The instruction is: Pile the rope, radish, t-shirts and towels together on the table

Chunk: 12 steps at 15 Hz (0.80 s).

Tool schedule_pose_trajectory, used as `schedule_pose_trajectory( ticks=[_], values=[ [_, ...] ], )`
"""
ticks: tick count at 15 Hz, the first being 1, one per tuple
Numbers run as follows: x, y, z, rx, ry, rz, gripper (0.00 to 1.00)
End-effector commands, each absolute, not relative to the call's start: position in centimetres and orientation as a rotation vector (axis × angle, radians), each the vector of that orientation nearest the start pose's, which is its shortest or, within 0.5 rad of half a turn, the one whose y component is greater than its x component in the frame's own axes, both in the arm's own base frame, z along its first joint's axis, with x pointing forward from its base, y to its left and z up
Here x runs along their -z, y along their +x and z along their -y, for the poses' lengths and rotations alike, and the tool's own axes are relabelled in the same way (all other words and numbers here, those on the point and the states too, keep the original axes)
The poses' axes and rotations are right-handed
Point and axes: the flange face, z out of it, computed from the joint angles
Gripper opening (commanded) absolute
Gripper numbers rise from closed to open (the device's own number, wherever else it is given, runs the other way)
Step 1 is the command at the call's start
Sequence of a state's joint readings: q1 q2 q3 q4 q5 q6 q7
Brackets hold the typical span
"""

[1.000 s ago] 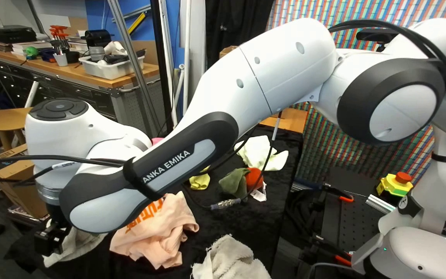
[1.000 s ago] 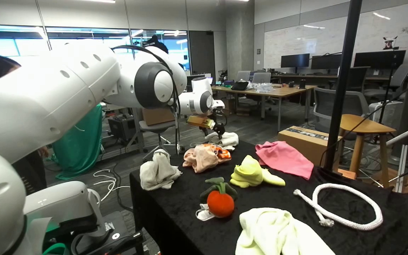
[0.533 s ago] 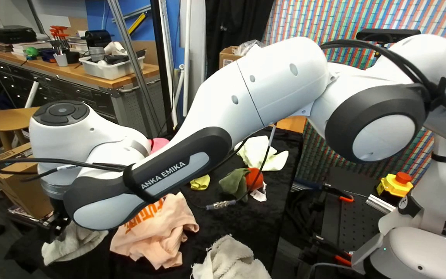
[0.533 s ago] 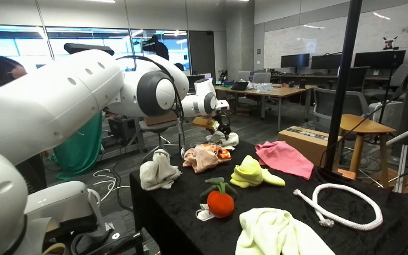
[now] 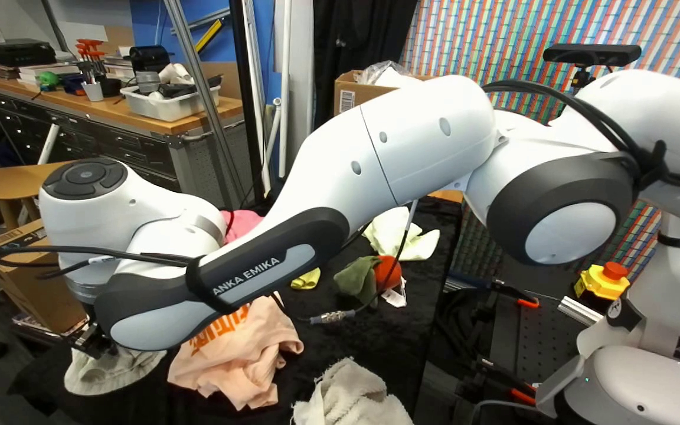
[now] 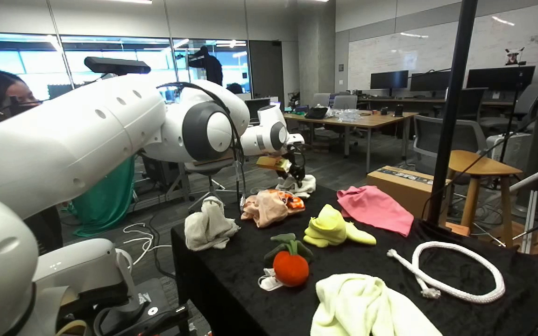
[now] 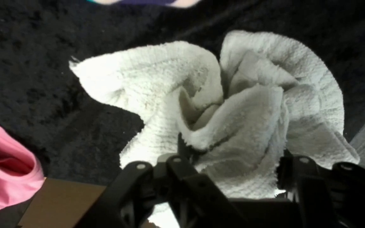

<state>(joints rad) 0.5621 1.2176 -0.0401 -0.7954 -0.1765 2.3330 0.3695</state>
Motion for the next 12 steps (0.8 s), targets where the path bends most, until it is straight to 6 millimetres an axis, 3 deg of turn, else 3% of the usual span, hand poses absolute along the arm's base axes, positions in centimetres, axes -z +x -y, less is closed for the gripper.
schedule_pose_trajectory(
  ticks=[1,5,10,12],
  values=[
    [-21.3,71.2,-42.0,0.539,-3.132,0.470,0.29],
    [-22.5,71.0,-41.6,0.437,-3.180,0.527,0.02],
    [-23.8,70.9,-40.9,0.359,-3.226,0.598,0.04],
    [-25.3,71.1,-40.8,0.386,-3.239,0.603,0.04]
  ],
)
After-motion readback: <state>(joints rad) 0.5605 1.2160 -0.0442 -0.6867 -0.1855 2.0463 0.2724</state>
